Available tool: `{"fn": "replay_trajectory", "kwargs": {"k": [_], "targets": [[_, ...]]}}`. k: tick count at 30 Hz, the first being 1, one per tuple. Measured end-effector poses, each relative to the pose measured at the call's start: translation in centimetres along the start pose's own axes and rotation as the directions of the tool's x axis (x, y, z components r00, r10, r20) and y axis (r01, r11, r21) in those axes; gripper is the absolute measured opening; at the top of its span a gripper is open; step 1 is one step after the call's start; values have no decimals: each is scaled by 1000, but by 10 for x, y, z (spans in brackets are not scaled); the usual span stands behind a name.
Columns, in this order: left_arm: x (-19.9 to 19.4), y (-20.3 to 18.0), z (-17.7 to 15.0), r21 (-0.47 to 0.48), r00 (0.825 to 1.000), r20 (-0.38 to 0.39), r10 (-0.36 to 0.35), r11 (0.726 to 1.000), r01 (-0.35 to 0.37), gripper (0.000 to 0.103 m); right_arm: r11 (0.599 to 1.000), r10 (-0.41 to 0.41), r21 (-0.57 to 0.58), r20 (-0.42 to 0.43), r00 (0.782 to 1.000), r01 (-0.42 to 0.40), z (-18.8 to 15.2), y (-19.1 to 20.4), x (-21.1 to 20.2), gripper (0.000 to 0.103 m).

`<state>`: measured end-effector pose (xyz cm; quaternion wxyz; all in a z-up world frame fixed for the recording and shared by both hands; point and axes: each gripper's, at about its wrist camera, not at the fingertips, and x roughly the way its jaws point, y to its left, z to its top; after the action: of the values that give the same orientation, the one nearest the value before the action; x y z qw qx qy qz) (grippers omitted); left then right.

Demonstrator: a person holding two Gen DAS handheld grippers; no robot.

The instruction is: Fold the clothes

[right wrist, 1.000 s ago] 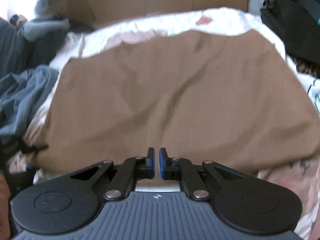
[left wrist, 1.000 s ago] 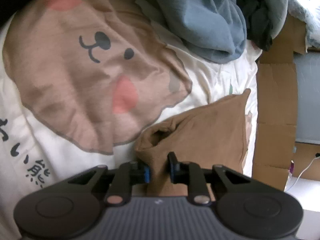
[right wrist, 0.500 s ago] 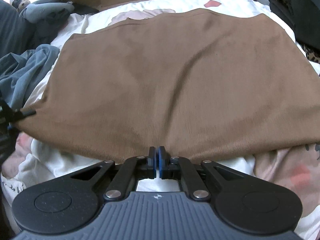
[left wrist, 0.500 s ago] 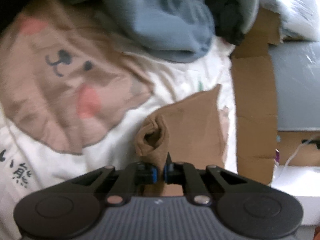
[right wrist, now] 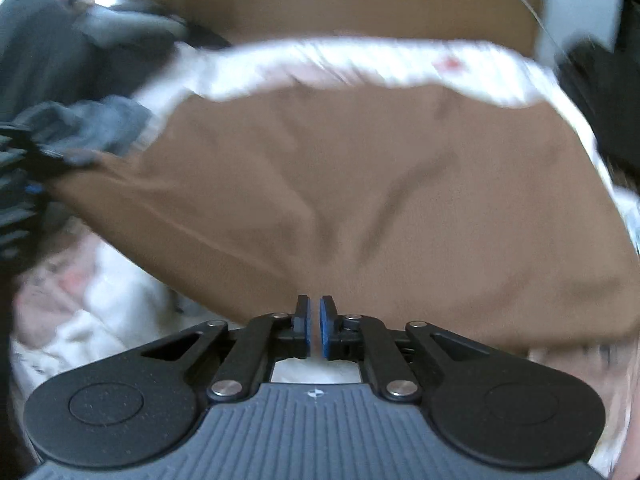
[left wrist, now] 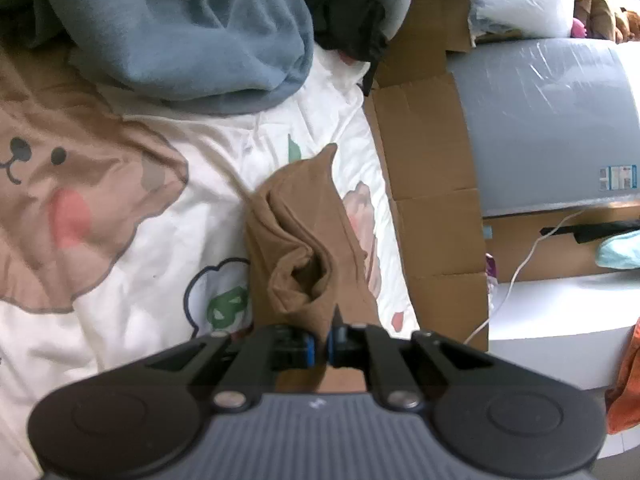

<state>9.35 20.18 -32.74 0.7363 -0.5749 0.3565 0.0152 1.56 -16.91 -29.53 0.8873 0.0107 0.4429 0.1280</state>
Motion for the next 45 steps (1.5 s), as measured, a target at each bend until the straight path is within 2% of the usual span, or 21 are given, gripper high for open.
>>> {"fn": "replay_trajectory", "kwargs": {"k": [1, 2, 3, 4, 10, 15, 25, 31, 38, 39, 44, 45], "targets": [[0, 0, 1, -1, 1000, -3, 0, 1000, 0, 6, 999, 16, -30, 25, 1000, -15, 5, 6, -4, 20], [-1, 1, 1, -1, 1000, -5, 0, 1000, 0, 6, 998, 31, -59, 47, 998, -28, 10, 12, -8, 37], [0, 1, 2, -2, 1000, -7, 1, 1000, -1, 6, 996, 48, -83, 64, 997, -43, 15, 18, -11, 42], [0, 1, 2, -2, 1000, -9, 2, 1000, -2, 6, 993, 64, -104, 72, 995, -56, 19, 24, -12, 45], [-19, 4, -4, 7, 999, -40, -4, 1000, 4, 6, 958, 119, -274, 105, 987, -86, 24, 65, -22, 46], [-18, 3, -3, 5, 998, -65, -21, 1000, 22, 6, 923, 135, -376, 108, 985, -85, 25, 94, -17, 59], [-23, 7, 5, -35, 990, -117, -77, 997, 73, 6, 883, 134, -465, 120, 984, -64, 38, 123, 4, 59], [-23, 6, 7, -39, 984, -148, -97, 995, 92, 6, 838, 136, -545, 141, 981, -38, 46, 140, 13, 59], [-25, 9, 12, -55, 979, -169, -116, 993, 108, 7, 801, 119, -598, 125, 985, -21, 52, 152, 23, 57], [-25, 9, 13, -58, 977, -174, -123, 992, 114, 7, 799, 121, -601, 116, 986, -27, 53, 153, 24, 55], [-26, 10, 15, -50, 976, -189, -111, 993, 104, 8, 796, 125, -604, 86, 988, -49, 53, 154, 32, 25], [-26, 10, 16, -54, 974, -196, -113, 993, 104, 10, 800, 124, -598, 83, 989, -50, 54, 153, 33, 22]]}}
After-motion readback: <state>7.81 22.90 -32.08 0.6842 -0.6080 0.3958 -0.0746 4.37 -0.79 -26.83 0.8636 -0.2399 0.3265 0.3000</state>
